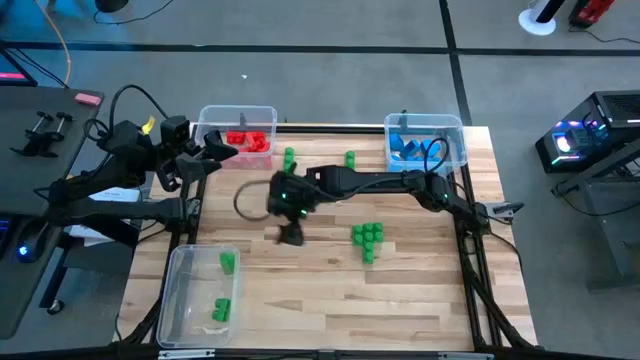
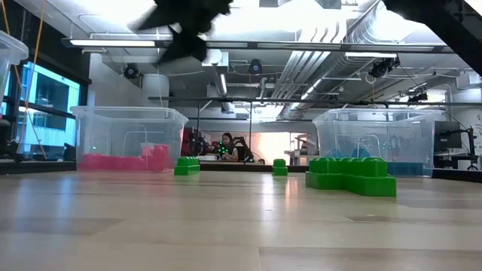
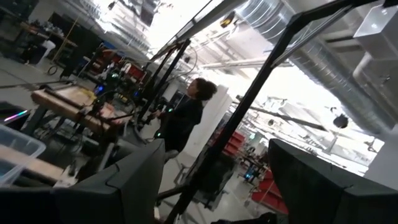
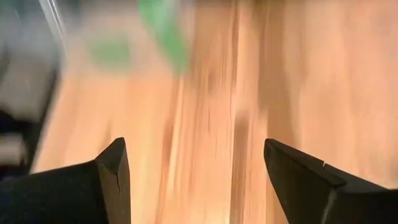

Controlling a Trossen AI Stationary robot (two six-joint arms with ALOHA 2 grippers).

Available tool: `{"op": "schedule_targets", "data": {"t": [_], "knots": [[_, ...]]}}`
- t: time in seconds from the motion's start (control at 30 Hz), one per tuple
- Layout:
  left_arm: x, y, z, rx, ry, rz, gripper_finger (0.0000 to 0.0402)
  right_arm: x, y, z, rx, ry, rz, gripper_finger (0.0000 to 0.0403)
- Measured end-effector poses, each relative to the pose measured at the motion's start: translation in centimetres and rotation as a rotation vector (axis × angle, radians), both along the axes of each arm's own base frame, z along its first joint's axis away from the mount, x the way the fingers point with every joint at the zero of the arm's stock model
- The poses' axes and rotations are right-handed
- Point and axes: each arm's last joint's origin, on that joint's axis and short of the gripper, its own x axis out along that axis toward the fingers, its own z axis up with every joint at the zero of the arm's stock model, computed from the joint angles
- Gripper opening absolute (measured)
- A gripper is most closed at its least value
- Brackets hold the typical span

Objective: Sort blocks
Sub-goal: Put the green game piece into the bottom left transparent bin

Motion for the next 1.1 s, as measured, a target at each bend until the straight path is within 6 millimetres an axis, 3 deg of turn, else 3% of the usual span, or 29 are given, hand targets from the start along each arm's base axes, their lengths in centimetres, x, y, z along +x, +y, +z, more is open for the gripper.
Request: {"op": "schedule_targets", "data": {"t": [0.2,0.33,0.43,0.57,0.77,0.93,1.1], "knots": [[0.1,0.0,-0.2,0.002,0.022,0.003,0.0273,-3.8,1.3,-3.1,-0.065,0.426,0.075,0.0245],[0.3,0.1,-0.3,-0.001,0.026,0.005,0.0273,-6.1,2.4,-4.7,-0.076,0.521,0.051,0.0245],[0.4,0.1,-0.3,-0.002,0.029,0.006,0.0273,-9.1,3.5,-6.4,-0.053,0.576,-0.018,0.0245],[0.4,0.1,-0.3,-0.002,0.028,0.006,0.0273,-14.1,4.7,-7.3,0.033,0.583,-0.275,0.0245],[0.4,0.1,-0.3,0.039,0.021,0.020,0.0273,-19.7,7.6,-7.0,0.227,0.541,-0.908,0.0243],[0.4,0.1,-0.3,0.054,0.019,0.025,0.0273,-20.9,9.8,-9.2,0.307,0.592,-1.231,0.0233],[0.4,0.1,-0.3,0.054,0.020,0.026,0.0273,-20.1,9.5,-11.4,0.288,0.612,-1.370,0.0220]]}}
